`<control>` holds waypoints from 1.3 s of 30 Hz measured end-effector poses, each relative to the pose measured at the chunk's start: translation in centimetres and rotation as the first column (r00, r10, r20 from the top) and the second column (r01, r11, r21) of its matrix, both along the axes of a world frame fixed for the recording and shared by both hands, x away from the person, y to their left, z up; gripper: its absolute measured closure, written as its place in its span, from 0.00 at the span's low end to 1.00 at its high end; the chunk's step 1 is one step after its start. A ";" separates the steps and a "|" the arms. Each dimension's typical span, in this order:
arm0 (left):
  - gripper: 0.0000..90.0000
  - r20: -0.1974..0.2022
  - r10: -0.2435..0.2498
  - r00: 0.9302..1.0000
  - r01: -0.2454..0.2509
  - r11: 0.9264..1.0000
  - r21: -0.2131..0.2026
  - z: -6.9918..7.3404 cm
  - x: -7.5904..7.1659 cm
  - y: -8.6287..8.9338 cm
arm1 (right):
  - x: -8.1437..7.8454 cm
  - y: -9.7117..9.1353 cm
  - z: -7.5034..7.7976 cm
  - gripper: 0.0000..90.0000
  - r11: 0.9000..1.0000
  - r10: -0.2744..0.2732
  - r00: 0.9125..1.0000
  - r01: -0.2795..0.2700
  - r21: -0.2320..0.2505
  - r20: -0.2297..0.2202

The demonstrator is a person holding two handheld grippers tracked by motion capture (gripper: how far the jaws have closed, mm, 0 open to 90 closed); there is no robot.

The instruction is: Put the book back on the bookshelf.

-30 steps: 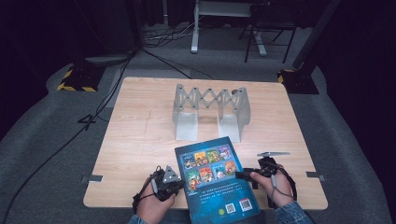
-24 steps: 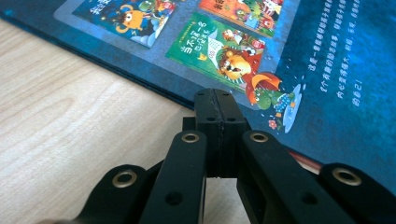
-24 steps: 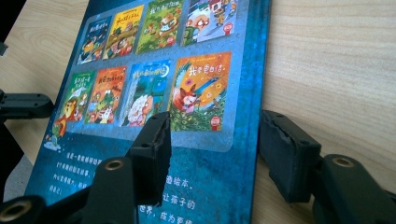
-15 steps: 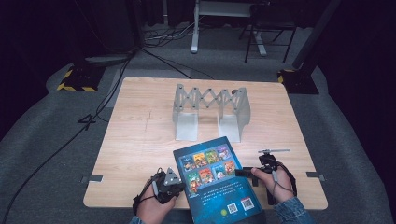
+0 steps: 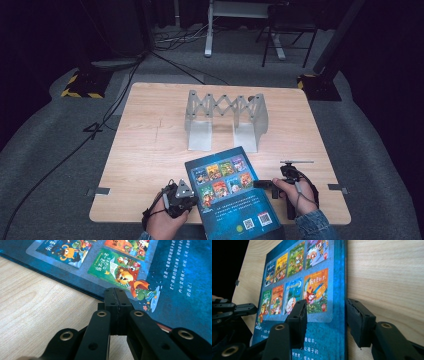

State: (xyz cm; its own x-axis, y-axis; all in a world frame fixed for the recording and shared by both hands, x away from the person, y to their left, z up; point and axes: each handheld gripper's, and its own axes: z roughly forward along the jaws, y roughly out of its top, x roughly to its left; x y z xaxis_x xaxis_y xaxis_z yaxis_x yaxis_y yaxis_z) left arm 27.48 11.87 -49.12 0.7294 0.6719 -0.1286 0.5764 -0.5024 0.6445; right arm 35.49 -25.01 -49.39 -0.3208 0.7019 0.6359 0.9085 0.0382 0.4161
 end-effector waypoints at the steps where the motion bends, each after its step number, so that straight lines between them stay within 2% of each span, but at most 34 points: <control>1: 1.00 -0.002 0.001 1.000 -0.001 1.000 0.005 0.0 0.0 0.0 | -0.2 0.1 -0.2 0.58 0.999 0.005 1.000 -0.004 0.040 -0.029; 3: 1.00 -0.002 0.002 1.000 -0.002 1.000 0.005 0.0 0.0 0.0 | -0.3 0.0 -0.4 0.58 0.999 0.001 1.000 0.001 0.054 -0.030; 5: 1.00 -0.001 0.002 1.000 -0.002 1.000 0.008 0.1 -0.1 0.0 | -0.5 -0.2 -0.6 0.58 0.996 -0.011 0.999 0.015 0.087 -0.041; 9: 1.00 0.004 0.005 1.000 -0.005 1.000 0.025 0.2 -0.2 -0.2 | -0.5 0.1 -0.3 0.58 0.999 -0.001 1.000 0.002 0.050 -0.025; 11: 1.00 0.000 0.003 1.000 -0.003 1.000 0.018 0.1 -0.1 -0.1 | -0.4 0.0 -0.3 0.58 0.998 0.009 0.999 -0.007 0.056 -0.047; 14: 1.00 0.004 0.005 1.000 -0.005 1.000 0.007 0.2 0.0 -0.1 | -0.4 -0.2 -0.3 0.59 0.998 0.010 0.998 -0.007 0.066 -0.057; 15: 1.00 0.008 0.008 1.000 -0.008 1.000 0.013 0.3 -0.1 -0.1 | -0.5 -0.3 0.0 0.64 0.996 0.000 0.999 0.004 0.084 -0.043; 17: 1.00 0.016 0.007 1.000 -0.008 1.000 0.019 0.4 -0.1 -0.1 | -0.6 -0.4 0.2 0.66 0.995 -0.006 0.999 0.009 0.097 -0.037; 18: 1.00 0.018 0.009 1.000 -0.009 1.000 0.017 0.4 -0.1 -0.1 | -0.7 -0.6 0.7 0.71 0.991 -0.010 1.000 0.013 0.135 -0.021; 19: 1.00 0.018 0.008 1.000 -0.008 1.000 0.011 0.5 -0.1 -0.1 | -0.8 -0.7 1.2 0.75 0.986 -0.009 1.000 0.010 0.166 -0.010; 20: 0.98 0.005 -0.013 1.000 0.013 0.998 -0.062 0.4 0.0 -0.2 | -1.0 -0.6 2.6 0.81 0.970 0.024 1.000 -0.026 0.241 0.011; 21: 0.99 -0.004 -0.023 1.000 0.023 0.994 -0.109 0.6 -0.1 -0.5 | -1.0 -0.3 3.0 0.81 0.965 0.054 0.998 -0.056 0.255 0.018; 22: 1.00 -0.004 -0.023 1.000 0.023 0.994 -0.109 0.6 -0.1 -0.5 | -1.0 -0.3 3.0 0.81 0.965 0.054 0.998 -0.056 0.255 0.018; 23: 0.99 0.066 -0.031 0.997 0.030 0.999 0.011 1.3 -0.7 -1.5 | -1.6 1.0 4.2 0.80 0.979 0.101 0.993 -0.109 0.171 0.056; 25: 0.99 0.107 -0.027 0.994 0.024 0.999 0.030 1.5 -1.0 -1.9 | -1.9 1.9 4.8 0.77 0.984 0.127 0.988 -0.136 0.111 0.089; 26: 0.99 0.107 -0.027 0.994 0.024 0.999 0.030 1.5 -1.0 -1.9 | -1.9 1.9 4.8 0.77 0.984 0.127 0.988 -0.136 0.111 0.089; 27: 0.99 0.092 -0.023 0.995 0.022 1.000 0.015 1.6 -1.0 -1.6 | -2.2 2.5 5.0 0.77 0.980 0.128 0.987 -0.141 0.140 0.102; 28: 0.99 0.079 -0.022 0.997 0.023 1.000 -0.010 1.5 -0.8 -1.3 | -2.2 2.5 5.0 0.77 0.980 0.128 0.987 -0.141 0.140 0.102; 29: 0.99 0.053 -0.012 0.999 0.015 0.998 -0.064 1.3 -0.6 -0.7 | -2.2 2.6 5.1 0.77 0.977 0.126 0.988 -0.140 0.161 0.092; 30: 0.99 0.035 -0.012 0.999 0.016 0.995 -0.101 1.2 -0.4 -0.3 | -2.2 2.6 5.1 0.77 0.969 0.129 0.988 -0.144 0.203 0.087; 32: 0.99 0.016 -0.009 1.000 0.011 0.992 -0.129 1.2 -0.3 0.0 | -2.3 3.4 4.8 0.77 0.948 0.173 0.983 -0.181 0.263 0.053; 33: 0.99 0.044 -0.006 0.999 0.010 0.997 -0.078 1.4 -0.4 0.0 | -2.5 4.5 4.6 0.76 0.940 0.217 0.975 -0.221 0.262 0.043; 34: 0.99 0.044 -0.006 0.999 0.010 0.997 -0.078 1.4 -0.4 0.0 | -2.5 4.5 4.6 0.76 0.940 0.217 0.975 -0.221 0.262 0.043; 35: 0.99 0.064 0.012 0.998 -0.009 0.999 -0.040 1.6 -0.6 -0.1 | -2.4 5.4 4.9 0.77 0.946 0.250 0.967 -0.256 0.197 0.055; 36: 0.99 0.064 0.012 0.998 -0.009 0.999 -0.040 1.6 -0.6 -0.1 | -2.4 5.4 4.9 0.77 0.946 0.250 0.967 -0.256 0.197 0.055; 37: 0.99 0.065 0.012 0.998 -0.009 0.999 -0.038 1.6 -0.6 0.0 | -2.5 6.0 5.4 0.79 0.952 0.265 0.961 -0.273 0.139 0.079; 38: 0.99 0.050 0.021 0.999 -0.018 0.998 -0.067 1.6 -0.5 0.2 | -2.5 6.2 5.6 0.79 0.951 0.270 0.958 -0.281 0.126 0.097; 39: 0.99 0.044 0.021 0.999 -0.017 0.997 -0.077 1.5 -0.4 0.4 | -2.6 6.4 5.9 0.79 0.952 0.277 0.955 -0.287 0.105 0.107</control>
State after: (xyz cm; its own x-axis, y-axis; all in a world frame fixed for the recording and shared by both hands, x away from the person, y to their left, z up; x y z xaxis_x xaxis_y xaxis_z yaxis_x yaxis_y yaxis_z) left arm 27.03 12.23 -47.59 0.7228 0.6752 -0.1475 0.5551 -0.4401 0.7058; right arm 32.93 -18.63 -43.45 -0.5540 0.4960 0.6686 0.8267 0.2330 0.5122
